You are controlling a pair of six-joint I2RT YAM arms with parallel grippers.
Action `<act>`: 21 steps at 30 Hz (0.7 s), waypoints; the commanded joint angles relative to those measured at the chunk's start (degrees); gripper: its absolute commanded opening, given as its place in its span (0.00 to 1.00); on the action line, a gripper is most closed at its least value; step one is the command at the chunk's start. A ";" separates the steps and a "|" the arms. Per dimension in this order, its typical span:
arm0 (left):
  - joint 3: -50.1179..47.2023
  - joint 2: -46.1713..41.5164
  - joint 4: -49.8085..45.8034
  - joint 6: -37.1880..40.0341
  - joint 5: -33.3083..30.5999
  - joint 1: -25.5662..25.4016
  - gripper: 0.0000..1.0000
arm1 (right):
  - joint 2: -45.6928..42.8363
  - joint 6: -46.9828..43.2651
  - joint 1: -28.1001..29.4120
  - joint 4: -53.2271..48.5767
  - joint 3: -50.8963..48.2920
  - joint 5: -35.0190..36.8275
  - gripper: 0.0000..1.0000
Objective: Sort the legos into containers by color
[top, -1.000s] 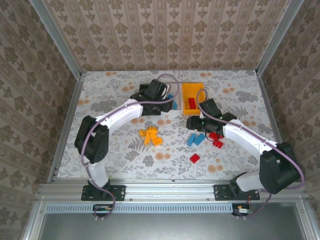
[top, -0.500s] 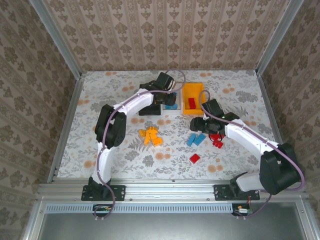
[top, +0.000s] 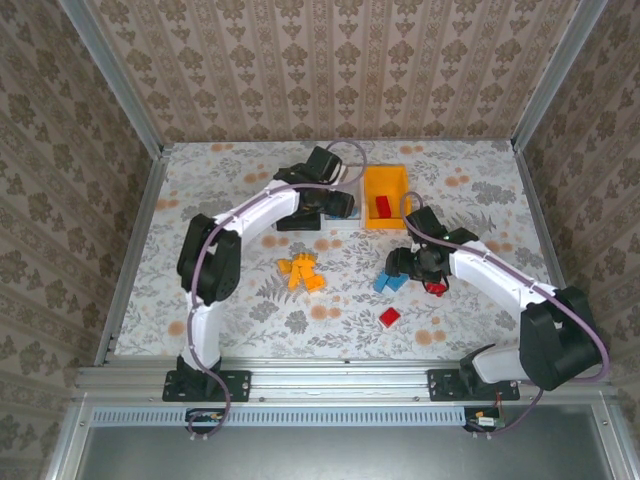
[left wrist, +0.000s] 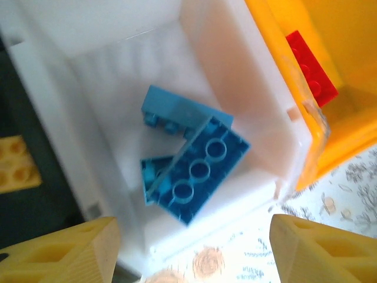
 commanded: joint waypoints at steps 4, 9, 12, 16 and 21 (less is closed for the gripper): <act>-9.52 -15.02 0.49 -0.82 -1.44 -0.81 0.72 | 7.27 4.13 0.07 -4.45 3.39 1.93 0.72; -18.59 -24.92 1.13 -1.80 -2.64 -0.69 0.74 | 10.65 5.09 1.69 -2.91 5.68 1.25 0.69; -22.46 -29.09 0.68 -2.31 -3.00 -0.28 0.74 | 10.87 6.23 4.43 -3.85 7.66 3.59 0.69; -26.60 -33.65 0.90 -2.86 -3.27 0.40 0.75 | 11.84 7.47 7.05 -5.78 10.50 5.21 0.68; -29.80 -37.54 0.93 -2.90 -3.07 1.97 0.75 | 16.25 7.77 8.50 -6.72 13.51 5.13 0.64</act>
